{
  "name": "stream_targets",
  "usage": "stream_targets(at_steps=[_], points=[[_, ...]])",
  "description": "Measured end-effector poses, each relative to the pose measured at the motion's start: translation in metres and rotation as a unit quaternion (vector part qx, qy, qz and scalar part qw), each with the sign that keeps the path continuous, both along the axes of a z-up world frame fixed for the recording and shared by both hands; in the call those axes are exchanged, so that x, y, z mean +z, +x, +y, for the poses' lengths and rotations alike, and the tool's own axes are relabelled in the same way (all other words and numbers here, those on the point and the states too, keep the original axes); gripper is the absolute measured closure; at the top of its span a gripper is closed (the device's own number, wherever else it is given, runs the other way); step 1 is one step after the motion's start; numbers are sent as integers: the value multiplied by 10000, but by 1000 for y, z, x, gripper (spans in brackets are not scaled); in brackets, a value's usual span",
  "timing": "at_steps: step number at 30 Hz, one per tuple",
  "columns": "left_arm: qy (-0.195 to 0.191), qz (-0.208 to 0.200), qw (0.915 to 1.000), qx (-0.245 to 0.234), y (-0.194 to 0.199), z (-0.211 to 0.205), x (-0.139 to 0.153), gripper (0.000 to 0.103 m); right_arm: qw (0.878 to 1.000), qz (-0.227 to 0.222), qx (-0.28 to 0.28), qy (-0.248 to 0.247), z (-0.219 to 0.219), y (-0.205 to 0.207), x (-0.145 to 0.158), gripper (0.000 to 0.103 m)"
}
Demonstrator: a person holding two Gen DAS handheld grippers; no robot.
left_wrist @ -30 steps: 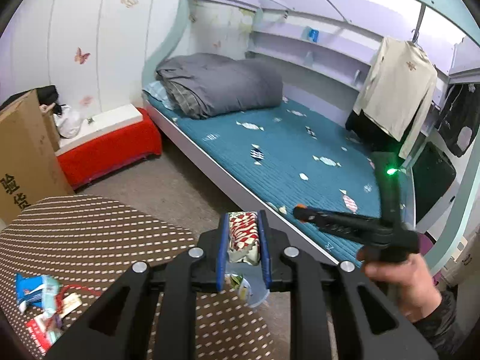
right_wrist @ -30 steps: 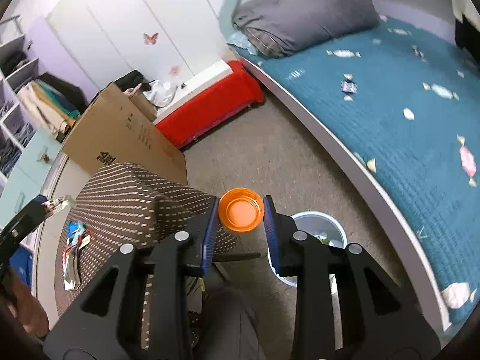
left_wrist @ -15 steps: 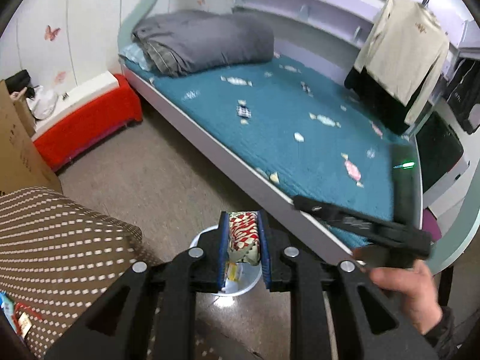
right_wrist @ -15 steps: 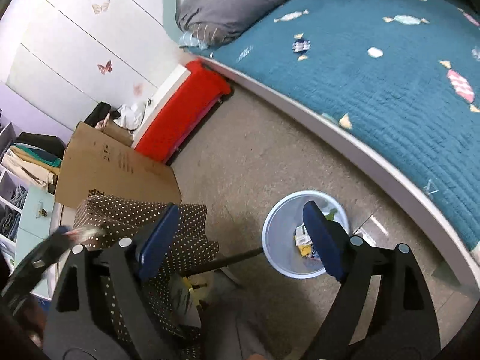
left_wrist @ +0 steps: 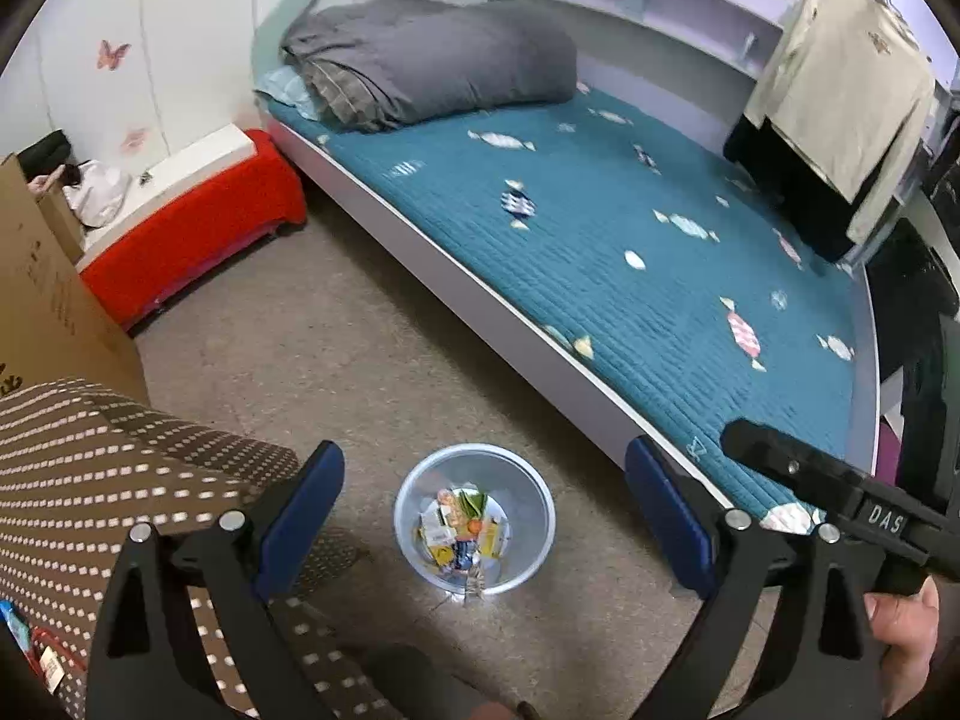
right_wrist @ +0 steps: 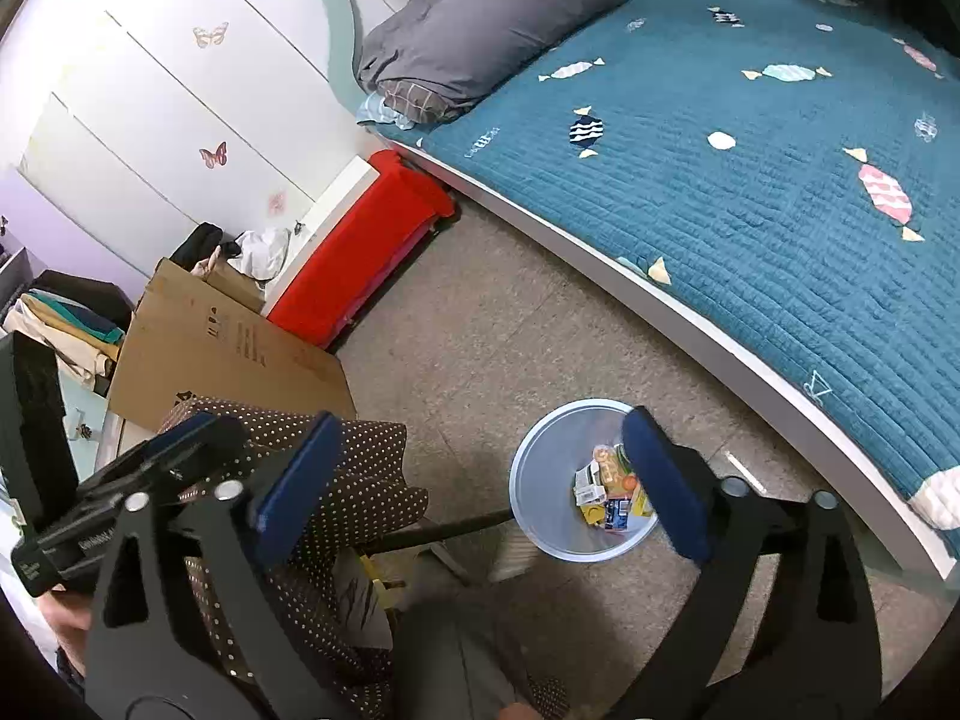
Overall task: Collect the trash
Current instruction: 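Move both tools back over the table toward the remaining trash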
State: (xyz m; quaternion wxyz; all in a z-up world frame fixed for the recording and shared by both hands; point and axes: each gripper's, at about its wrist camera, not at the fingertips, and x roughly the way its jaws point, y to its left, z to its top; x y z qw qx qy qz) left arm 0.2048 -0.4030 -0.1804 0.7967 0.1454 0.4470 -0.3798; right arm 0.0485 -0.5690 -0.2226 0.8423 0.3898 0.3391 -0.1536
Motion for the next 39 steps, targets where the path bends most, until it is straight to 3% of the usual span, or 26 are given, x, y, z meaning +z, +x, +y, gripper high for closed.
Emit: stream_targets(at_steps=[9, 25, 33, 39], points=[[-279, -416, 9983, 304, -8, 50, 36, 9, 9996, 114, 116, -216, 27, 10, 14, 6], [-652, -1176, 9859, 994, -40, 148, 92, 8, 9897, -249, 992, -1001, 130, 39, 98, 6], [-657, -1312, 9708, 1899, -51, 235, 98, 8, 9752, -259, 1841, -1200, 213, 69, 111, 6], [-544, -1245, 9539, 2676, -56, 314, 86, 8, 9549, -296, 2623, -1363, 288, 93, 116, 6]])
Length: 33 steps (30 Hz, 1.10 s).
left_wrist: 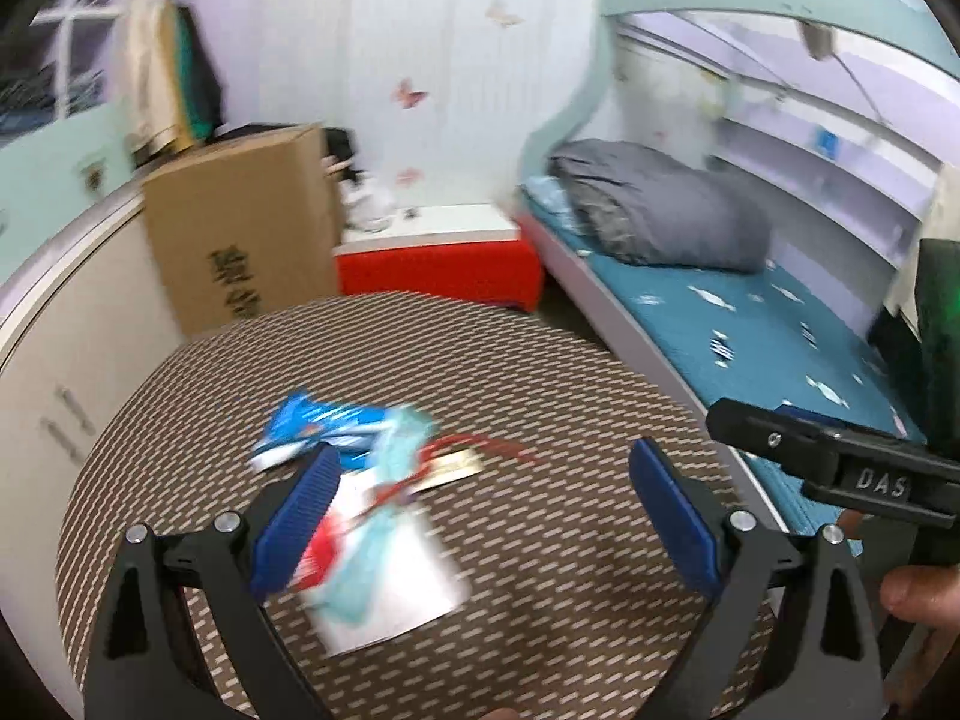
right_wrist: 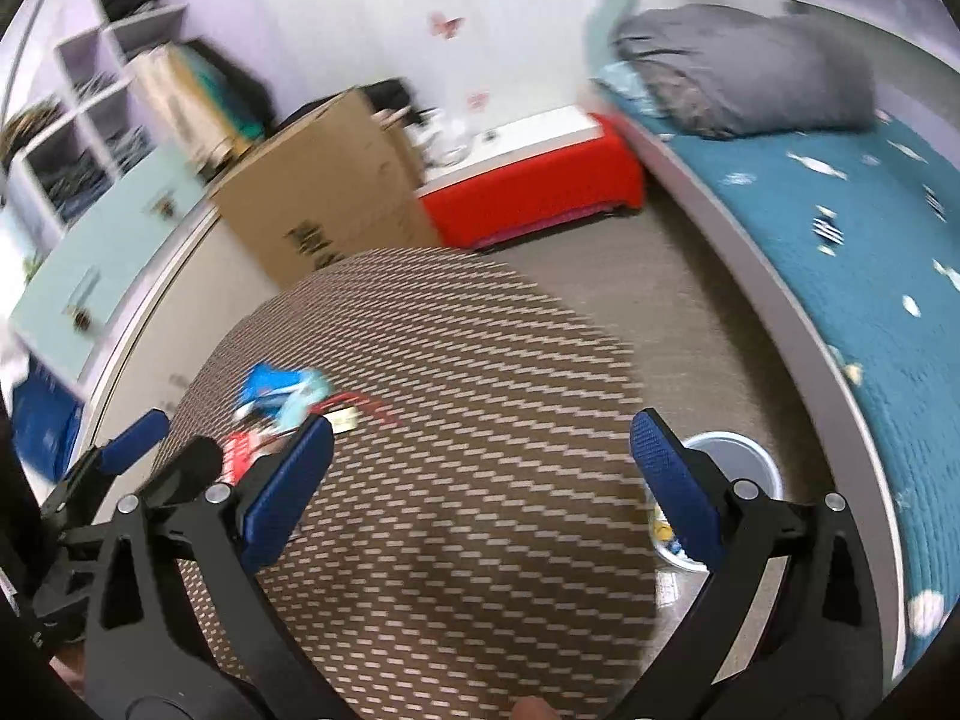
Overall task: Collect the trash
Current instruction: 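Move both tools back over the table toward the remaining trash, then grasp the teal packet with the left tool while the right tool grasps the red cord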
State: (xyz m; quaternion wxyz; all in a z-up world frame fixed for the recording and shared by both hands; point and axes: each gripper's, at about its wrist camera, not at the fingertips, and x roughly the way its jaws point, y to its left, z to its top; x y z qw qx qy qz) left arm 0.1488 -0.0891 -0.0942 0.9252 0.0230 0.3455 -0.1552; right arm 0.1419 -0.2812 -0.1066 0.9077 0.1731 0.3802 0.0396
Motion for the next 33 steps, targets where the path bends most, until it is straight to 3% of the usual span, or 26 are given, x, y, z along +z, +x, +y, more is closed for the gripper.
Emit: stream_targets(at_steps=[9, 15, 22, 23, 24, 33], points=[[-144, 408, 9952, 882, 4, 97, -32, 8, 9961, 218, 805, -304, 82, 36, -15, 9], [-199, 562, 9932, 1005, 3, 115, -49, 8, 9926, 561, 1033, -296, 105, 74, -40, 46], [-236, 680, 9921, 1026, 10, 122, -59, 8, 9859, 761, 1351, -636, 135, 102, -64, 72], [-234, 705, 9921, 1015, 12, 121, -60, 8, 9849, 796, 1360, -720, 137, 103, -67, 86], [-232, 714, 9921, 1009, 12, 120, -61, 8, 9843, 782, 1353, -822, 138, 103, -68, 90], [-118, 596, 9964, 586, 30, 90, -54, 8, 9889, 483, 1203, -724, 106, 72, -60, 95]])
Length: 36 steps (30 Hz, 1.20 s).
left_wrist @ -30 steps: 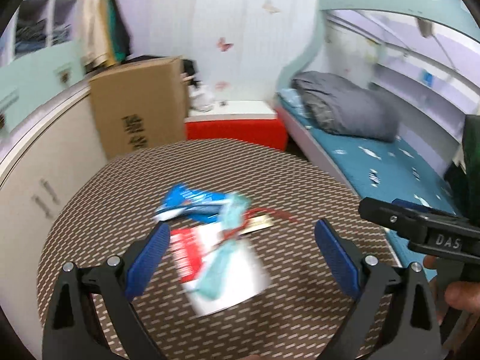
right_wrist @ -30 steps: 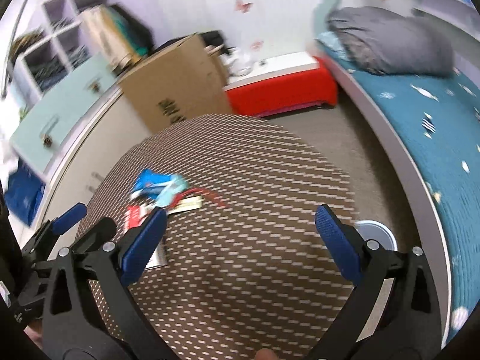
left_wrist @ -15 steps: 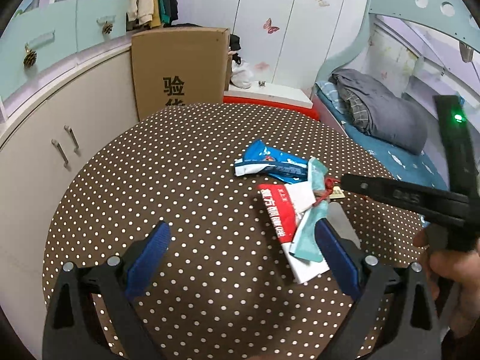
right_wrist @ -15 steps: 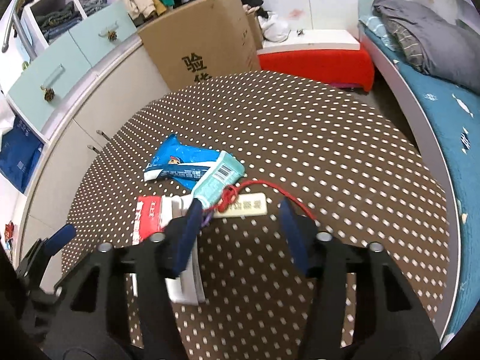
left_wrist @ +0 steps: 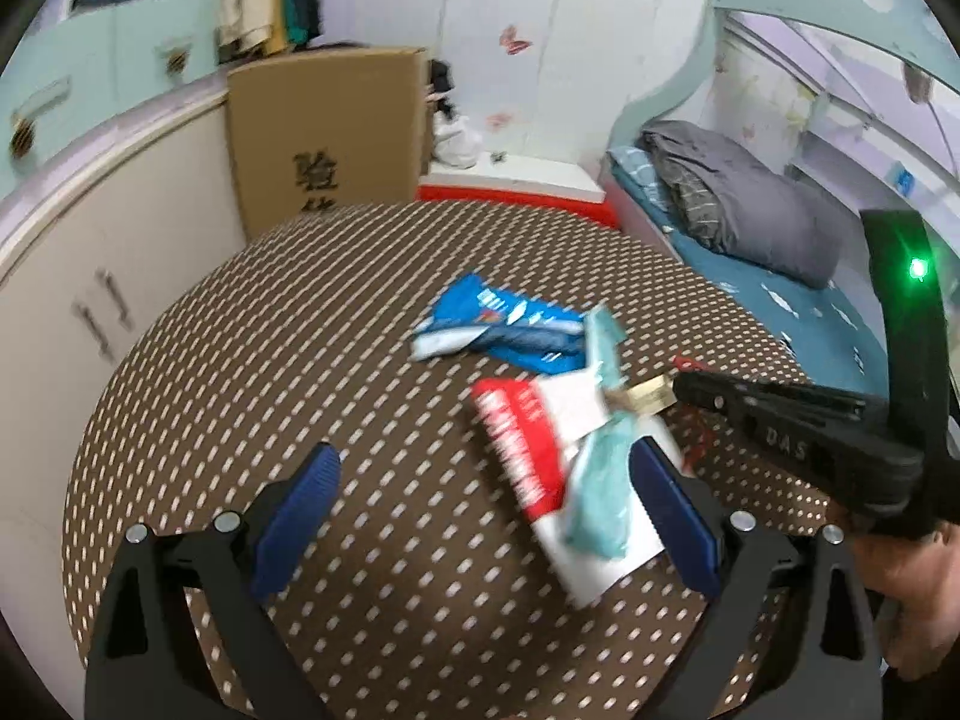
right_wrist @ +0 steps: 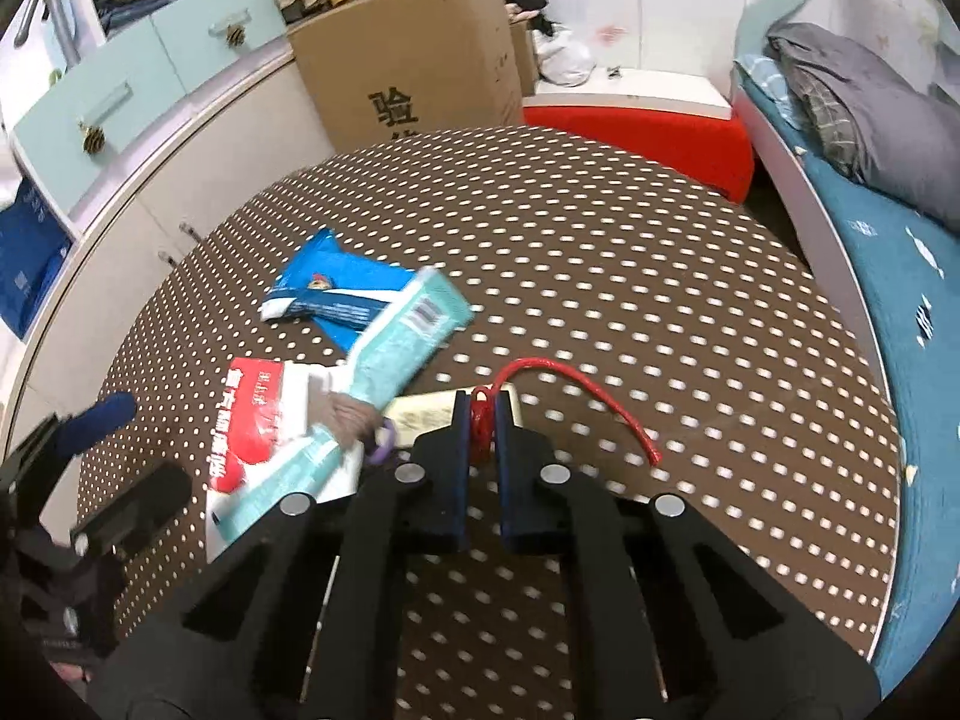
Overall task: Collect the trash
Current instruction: 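Grasp the teal packet with the left tool while the right tool grasps the red cord, then carry the teal packet and red cord to the bin and open both tools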
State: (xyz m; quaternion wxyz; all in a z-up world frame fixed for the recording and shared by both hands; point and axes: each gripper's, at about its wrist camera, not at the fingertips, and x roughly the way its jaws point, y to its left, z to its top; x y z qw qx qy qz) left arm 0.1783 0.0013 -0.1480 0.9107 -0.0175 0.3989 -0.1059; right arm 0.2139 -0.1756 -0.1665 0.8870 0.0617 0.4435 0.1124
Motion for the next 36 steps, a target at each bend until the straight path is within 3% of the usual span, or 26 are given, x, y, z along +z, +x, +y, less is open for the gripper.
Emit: stream_targets(at_steps=[8, 10, 12, 15, 19, 23, 28, 30, 36], points=[[741, -7, 9917, -1046, 50, -63, -4, 12, 9995, -143, -134, 251, -34, -16, 14, 95], [969, 237, 9878, -1193, 65, -74, -13, 34, 9993, -167, -152, 294, -39, -19, 16, 95], [952, 487, 9852, -1343, 74, -79, -21, 65, 9992, -185, -164, 315, -42, -19, 18, 95], [978, 546, 9814, -1561, 72, -83, -26, 80, 9989, -223, -195, 357, -49, -23, 18, 95], [585, 446, 9841, -1620, 66, -79, -14, 97, 9981, -281, -282, 465, -60, -25, 22, 95], [393, 357, 9854, -1616, 60, -79, -5, 97, 9974, -388, -339, 503, -71, -30, 30, 95], [672, 431, 9828, -1664, 55, -91, -15, 95, 9973, -399, -344, 520, -77, -37, 31, 95], [812, 514, 9808, -1698, 54, -95, -21, 84, 9973, -383, -334, 531, -78, -39, 29, 95], [659, 665, 9816, -1661, 59, -93, -30, 90, 9967, -394, -395, 587, -79, -46, 29, 95]])
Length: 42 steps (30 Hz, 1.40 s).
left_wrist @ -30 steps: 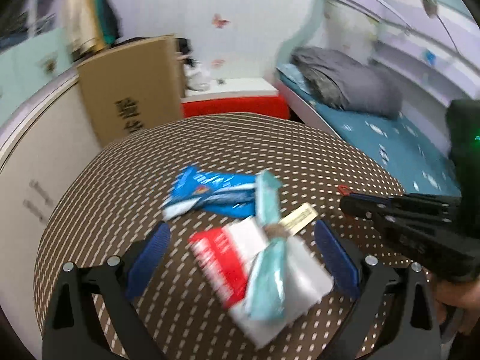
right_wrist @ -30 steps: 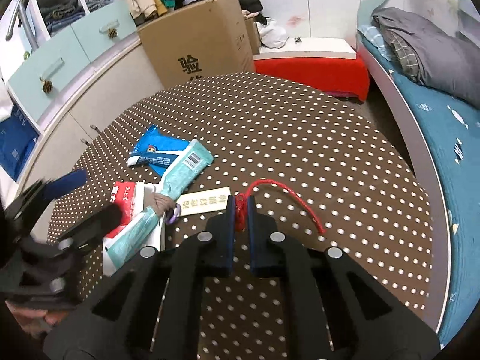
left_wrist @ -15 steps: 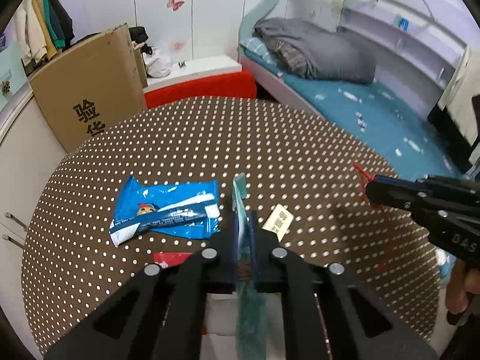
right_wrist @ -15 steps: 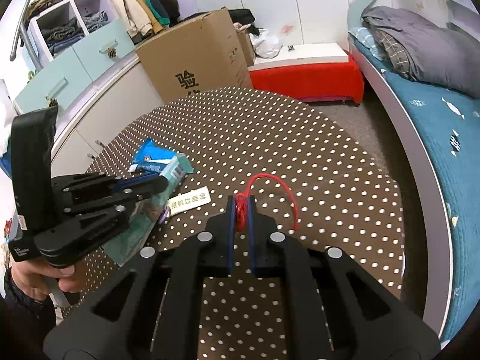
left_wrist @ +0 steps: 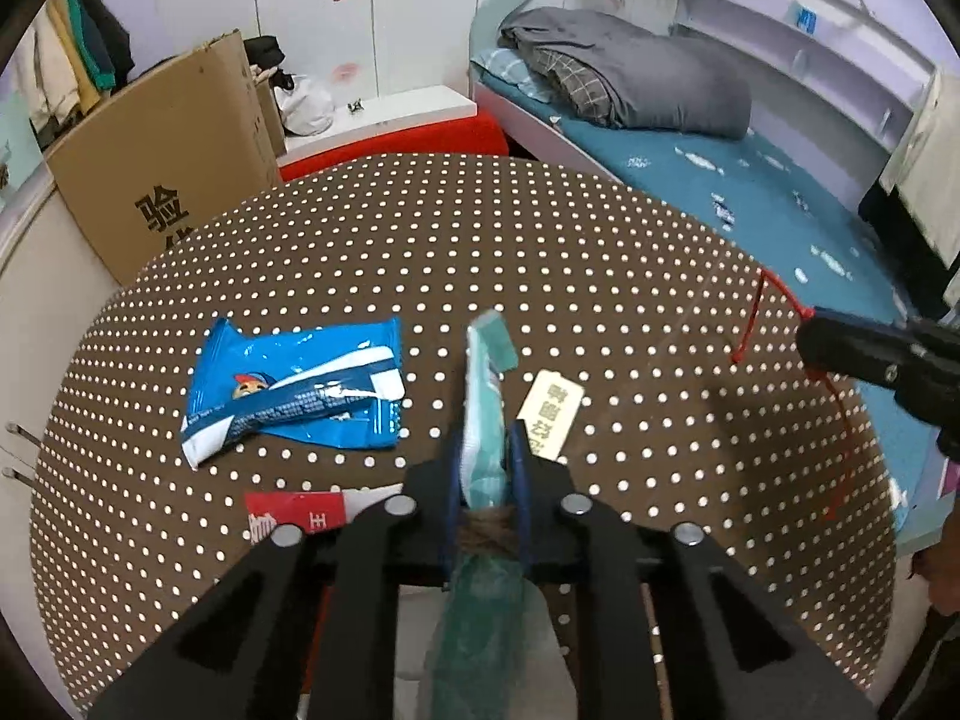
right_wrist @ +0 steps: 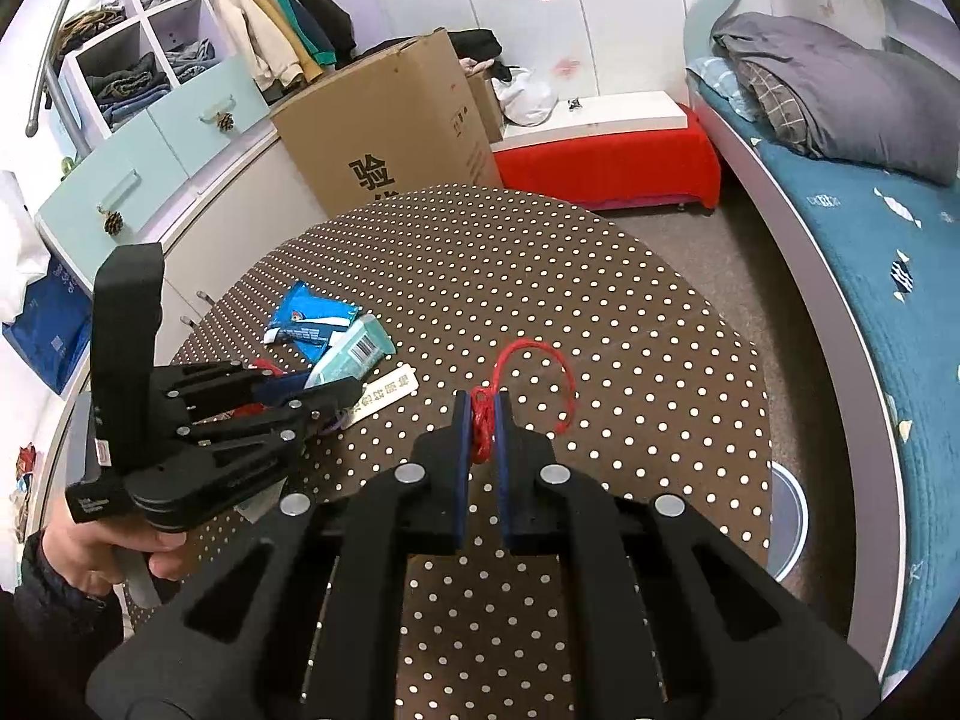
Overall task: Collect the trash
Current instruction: 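Carry the teal packet and red cord to the bin and open both tools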
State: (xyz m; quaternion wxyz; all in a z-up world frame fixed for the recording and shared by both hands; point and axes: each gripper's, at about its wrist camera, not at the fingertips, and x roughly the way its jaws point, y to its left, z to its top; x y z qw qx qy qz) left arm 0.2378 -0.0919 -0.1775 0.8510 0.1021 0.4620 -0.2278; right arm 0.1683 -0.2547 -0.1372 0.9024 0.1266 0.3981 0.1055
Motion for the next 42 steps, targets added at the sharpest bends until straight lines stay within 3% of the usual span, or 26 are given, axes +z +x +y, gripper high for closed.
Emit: stream_targets(at_steps=[7, 14, 21, 26, 33, 40, 42], points=[[-531, -559, 9970, 101, -14, 6, 49, 91, 9995, -268, -164, 31, -25, -9, 19, 95], [-978, -911, 9910, 45, -24, -17, 92, 91, 9975, -603, -262, 252, -64, -19, 48, 95], [-1277, -952, 9872, -94, -33, -54, 112, 91, 9941, -865, -531, 374, -108, -34, 65, 95], [-1324, -846, 9870, -335, -35, -101, 115, 91, 9905, -841, -1001, 429, -157, -42, 60, 95], [-1296, -566, 9872, -735, -36, -169, 101, 91, 9823, -239, -1696, 755, -237, -37, -1, 95], [-999, -181, 9876, -1196, -35, -248, 66, 90, 9662, 847, -2105, 1228, -286, -14, -109, 92], [-897, -80, 9876, -1289, -35, -267, 54, 90, 9582, 1135, -2207, 1421, -296, -11, -142, 77]])
